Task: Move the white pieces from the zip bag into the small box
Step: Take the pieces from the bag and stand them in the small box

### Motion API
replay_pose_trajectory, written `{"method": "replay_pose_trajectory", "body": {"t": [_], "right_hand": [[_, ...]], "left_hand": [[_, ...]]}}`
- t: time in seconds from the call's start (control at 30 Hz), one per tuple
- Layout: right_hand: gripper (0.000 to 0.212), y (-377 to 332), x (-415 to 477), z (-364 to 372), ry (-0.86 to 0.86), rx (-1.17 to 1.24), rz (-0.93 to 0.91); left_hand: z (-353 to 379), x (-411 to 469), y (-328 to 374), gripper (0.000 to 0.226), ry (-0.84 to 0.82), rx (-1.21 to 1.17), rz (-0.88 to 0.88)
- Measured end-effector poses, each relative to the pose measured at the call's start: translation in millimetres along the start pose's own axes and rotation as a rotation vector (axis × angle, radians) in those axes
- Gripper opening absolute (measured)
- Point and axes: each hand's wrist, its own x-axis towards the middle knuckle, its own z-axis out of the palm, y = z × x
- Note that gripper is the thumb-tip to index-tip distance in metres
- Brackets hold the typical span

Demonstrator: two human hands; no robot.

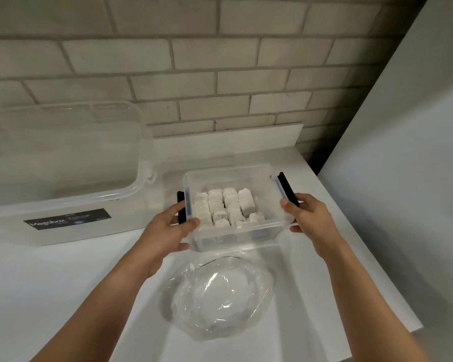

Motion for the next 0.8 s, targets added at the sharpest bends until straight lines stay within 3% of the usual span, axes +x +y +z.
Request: {"method": "replay_pose_trajectory", "body": {"t": [0.07,0.27,0.8], "right_hand": [[0.037,1,3,2,0.058,-0.061,-0.080],[0.041,-9,16,15,0.143,-0.243,-0.214],[0.044,-51,137,57,0.039,-0.009,-0.210]], "left_hand": [[3,0,-3,0.058,-0.040,-0.115,0.008],[16,12,7,0.048,0.090,-0.193,0.105],[7,109,51,0.056,0.289,-0.160,0.145]]}}
